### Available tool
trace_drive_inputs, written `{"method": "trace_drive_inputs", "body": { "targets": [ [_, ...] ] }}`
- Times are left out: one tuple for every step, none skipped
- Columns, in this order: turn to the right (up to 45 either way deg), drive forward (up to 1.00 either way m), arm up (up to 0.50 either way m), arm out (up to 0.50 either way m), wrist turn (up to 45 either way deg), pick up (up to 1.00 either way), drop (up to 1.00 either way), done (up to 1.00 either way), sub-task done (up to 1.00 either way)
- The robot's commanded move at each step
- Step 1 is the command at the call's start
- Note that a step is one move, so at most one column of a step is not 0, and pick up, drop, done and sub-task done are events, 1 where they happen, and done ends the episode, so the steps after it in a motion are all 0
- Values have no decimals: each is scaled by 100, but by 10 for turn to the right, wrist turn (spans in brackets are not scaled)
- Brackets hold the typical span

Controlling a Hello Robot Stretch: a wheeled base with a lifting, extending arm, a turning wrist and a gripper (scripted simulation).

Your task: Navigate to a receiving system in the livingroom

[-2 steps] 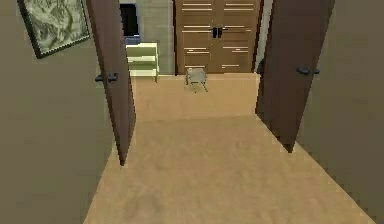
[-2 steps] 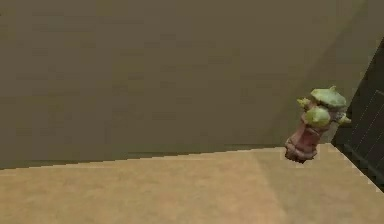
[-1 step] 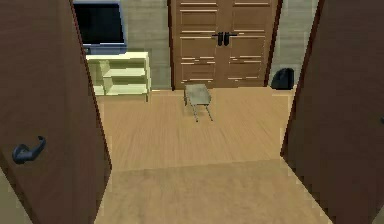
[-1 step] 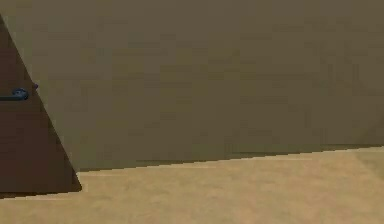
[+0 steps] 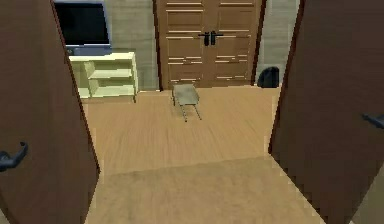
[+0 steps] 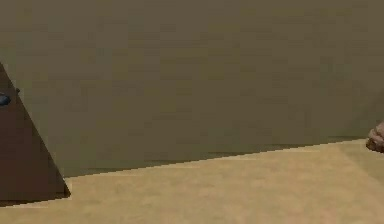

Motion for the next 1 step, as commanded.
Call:
{"method": "trace_drive_inputs", "body": {
  "targets": [
    [0, 50, 0, 0, 0, 0, 0, 0, 0]
  ]
}}
